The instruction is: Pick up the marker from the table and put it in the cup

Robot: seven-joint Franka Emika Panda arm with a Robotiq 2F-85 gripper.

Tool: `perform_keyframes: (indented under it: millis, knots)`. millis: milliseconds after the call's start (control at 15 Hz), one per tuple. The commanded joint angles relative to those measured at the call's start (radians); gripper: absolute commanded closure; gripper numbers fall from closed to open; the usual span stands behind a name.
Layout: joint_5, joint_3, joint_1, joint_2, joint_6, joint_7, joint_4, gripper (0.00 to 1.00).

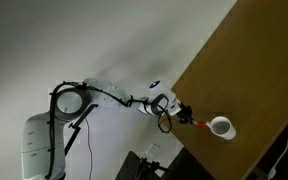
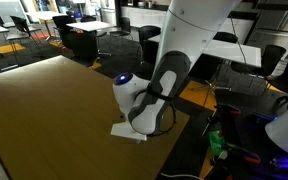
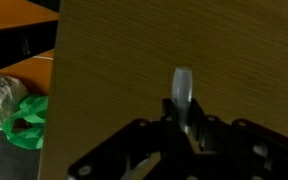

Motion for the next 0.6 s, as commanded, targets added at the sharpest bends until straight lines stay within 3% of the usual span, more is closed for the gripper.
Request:
perform_keyframes:
  millis: [0, 533]
  knots:
    - [-0.029, -0.022, 0.015, -0.074, -0.095, 0.026, -0.022, 0.95]
    - [-0.108, -0.057, 0.058, -0.146, -0.146, 0.104, -0.021, 0.95]
